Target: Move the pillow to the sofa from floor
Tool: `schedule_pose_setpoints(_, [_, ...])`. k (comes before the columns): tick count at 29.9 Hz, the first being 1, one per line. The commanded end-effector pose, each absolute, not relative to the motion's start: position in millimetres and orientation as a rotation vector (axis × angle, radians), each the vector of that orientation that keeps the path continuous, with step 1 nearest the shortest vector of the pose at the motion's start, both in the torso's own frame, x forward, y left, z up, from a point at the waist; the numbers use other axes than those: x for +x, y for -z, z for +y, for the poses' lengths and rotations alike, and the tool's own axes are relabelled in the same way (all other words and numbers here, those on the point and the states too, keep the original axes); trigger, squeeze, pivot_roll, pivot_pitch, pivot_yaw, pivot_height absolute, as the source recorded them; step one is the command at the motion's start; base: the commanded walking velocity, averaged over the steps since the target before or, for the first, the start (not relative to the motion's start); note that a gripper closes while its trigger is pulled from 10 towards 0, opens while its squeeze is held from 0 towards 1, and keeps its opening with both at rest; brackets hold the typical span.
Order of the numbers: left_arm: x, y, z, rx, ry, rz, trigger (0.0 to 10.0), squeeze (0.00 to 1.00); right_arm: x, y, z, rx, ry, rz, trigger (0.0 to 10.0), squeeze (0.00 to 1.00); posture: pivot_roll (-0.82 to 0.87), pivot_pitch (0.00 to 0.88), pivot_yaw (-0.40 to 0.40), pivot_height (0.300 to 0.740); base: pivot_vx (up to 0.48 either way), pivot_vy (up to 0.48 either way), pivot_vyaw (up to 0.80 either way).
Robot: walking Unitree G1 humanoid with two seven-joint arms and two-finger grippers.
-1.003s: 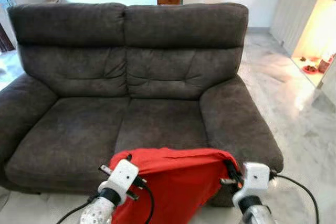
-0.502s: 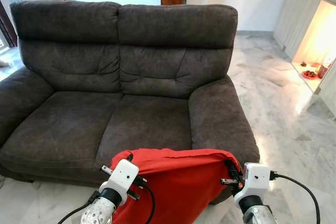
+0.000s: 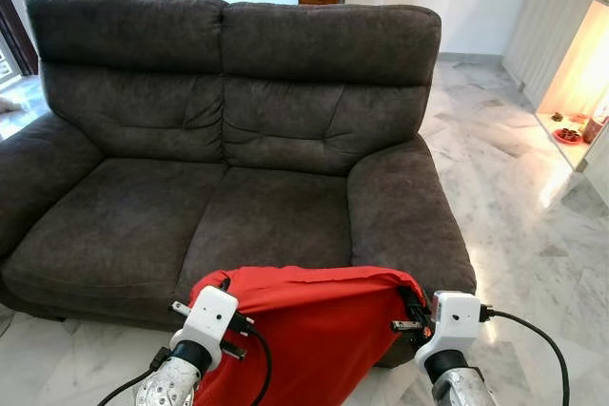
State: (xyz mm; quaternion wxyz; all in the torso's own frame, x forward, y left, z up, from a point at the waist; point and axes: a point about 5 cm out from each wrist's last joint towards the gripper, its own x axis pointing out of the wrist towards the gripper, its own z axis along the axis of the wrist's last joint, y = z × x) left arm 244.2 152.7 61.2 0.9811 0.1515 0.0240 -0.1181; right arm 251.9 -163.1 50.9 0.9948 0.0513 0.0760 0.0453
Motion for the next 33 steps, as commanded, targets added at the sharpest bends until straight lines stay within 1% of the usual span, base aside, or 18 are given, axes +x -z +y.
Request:
schedule_pose_setpoints(1, [255.3, -98.6, 174.6, 0.283, 0.105, -0.115, 10.0, 0.0, 262.1, -83.4, -186.8, 0.075, 0.037, -0.006, 10.0, 0.0, 0.02, 0.0, 0.026, 0.74, 0.0, 0.0, 0.0])
schedule_pose_setpoints(5, [262.7, -119.9, 176.4, 0.257, 0.088, -0.188, 10.0, 0.0, 270.8, -104.7, -187.7, 0.082, 0.053, -0.085, 10.0, 0.0, 0.02, 0.0, 0.021, 0.74, 0.0, 0.0, 0.0])
schedule_pose_setpoints(9, [269.9, -142.2, 179.8, 0.259, 0.066, -0.26, 10.0, 0.0, 279.7, -127.1, -183.2, 0.098, 0.046, -0.164, 10.0, 0.0, 0.03, 0.0, 0.016, 0.74, 0.0, 0.0, 0.0])
schedule_pose_setpoints(12, [270.4, -148.5, 181.1, 0.259, 0.056, -0.279, 10.0, 0.0, 281.4, -133.1, -181.0, 0.1, 0.04, -0.18, 10.0, 0.0, 0.03, 0.0, 0.016, 0.74, 0.0, 0.0, 0.0])
schedule_pose_setpoints(21, [269.6, -150.6, 185.7, 0.257, 0.03, -0.272, 10.0, 0.0, 281.7, -137.0, -180.6, 0.102, 0.042, -0.187, 10.0, 0.0, 0.03, 0.0, 0.014, 0.74, 0.0, 0.0, 0.0])
schedule_pose_setpoints(33, [275.0, -162.9, 190.2, 0.281, 0.019, -0.298, 10.0, 0.0, 291.5, -162.9, -175.3, 0.104, 0.006, -0.279, 10.0, 0.0, 0.03, 0.0, 0.012, 0.74, 0.247, 0.0, 0.0])
